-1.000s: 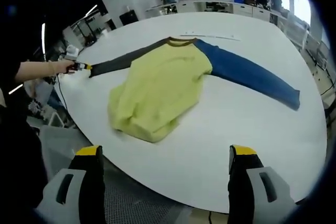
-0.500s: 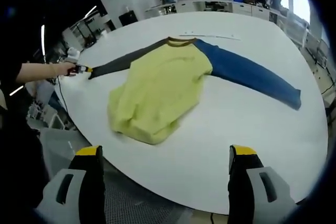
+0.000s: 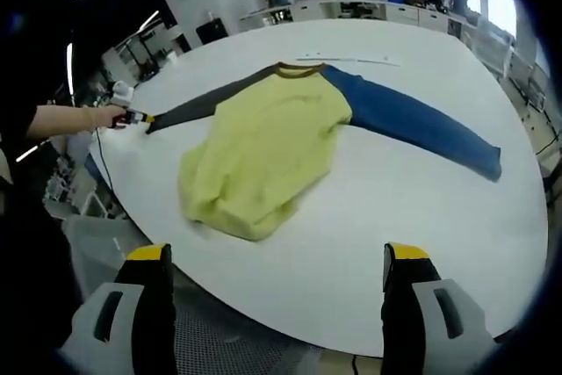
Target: Fold the garment on the visible template until the final outline fits inside the template.
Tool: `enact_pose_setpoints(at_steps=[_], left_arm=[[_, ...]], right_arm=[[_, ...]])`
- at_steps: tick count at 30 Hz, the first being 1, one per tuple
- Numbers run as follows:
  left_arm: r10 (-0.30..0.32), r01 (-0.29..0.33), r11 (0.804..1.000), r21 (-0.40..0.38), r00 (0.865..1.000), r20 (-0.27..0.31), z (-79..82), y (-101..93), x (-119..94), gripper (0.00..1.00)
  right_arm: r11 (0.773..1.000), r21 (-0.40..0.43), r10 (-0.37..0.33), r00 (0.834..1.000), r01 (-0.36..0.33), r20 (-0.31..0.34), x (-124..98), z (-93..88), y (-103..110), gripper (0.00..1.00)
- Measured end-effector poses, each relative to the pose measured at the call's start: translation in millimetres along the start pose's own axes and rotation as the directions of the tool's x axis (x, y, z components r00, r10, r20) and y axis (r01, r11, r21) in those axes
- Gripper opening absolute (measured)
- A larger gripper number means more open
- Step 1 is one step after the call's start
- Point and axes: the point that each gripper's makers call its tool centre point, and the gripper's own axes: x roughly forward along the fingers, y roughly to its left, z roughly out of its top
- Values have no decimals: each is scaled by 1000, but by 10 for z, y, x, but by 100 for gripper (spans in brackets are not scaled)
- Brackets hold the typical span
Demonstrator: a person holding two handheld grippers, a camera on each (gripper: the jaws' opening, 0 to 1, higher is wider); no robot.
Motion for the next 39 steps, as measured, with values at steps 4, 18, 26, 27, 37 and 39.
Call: enact_pose_setpoints(at_steps=[4,18,26,27,37,39], left_arm=[[-4,4,1000,-19,1000,-3,-2,5,3,0],[10,-10,1000,-21,1000,-12,-10,2,-33,2],[41,-42,999,-35,999,-28,-39,69,-81,16],[42,-43,998,-35,999,-29,-45,70,-89,17],[55,-57,997,-51,997,-50,-128,61,-180,28],[56,-58,997,-54,997,-48,-124,62,-200,29]], right_arm=[[1000,-1,1,1000,-1,1,1,11,-4,99],[1000,-8,3,1000,-3,5,-25,36,-5,99],[1000,-8,-3,1000,3,13,-60,39,-32,99],[1000,-7,-3,1000,3,13,-63,33,-33,99],[1000,-6,4,1000,-4,27,-70,55,-1,99],[1000,-8,4,1000,-4,29,-77,61,3,99]])
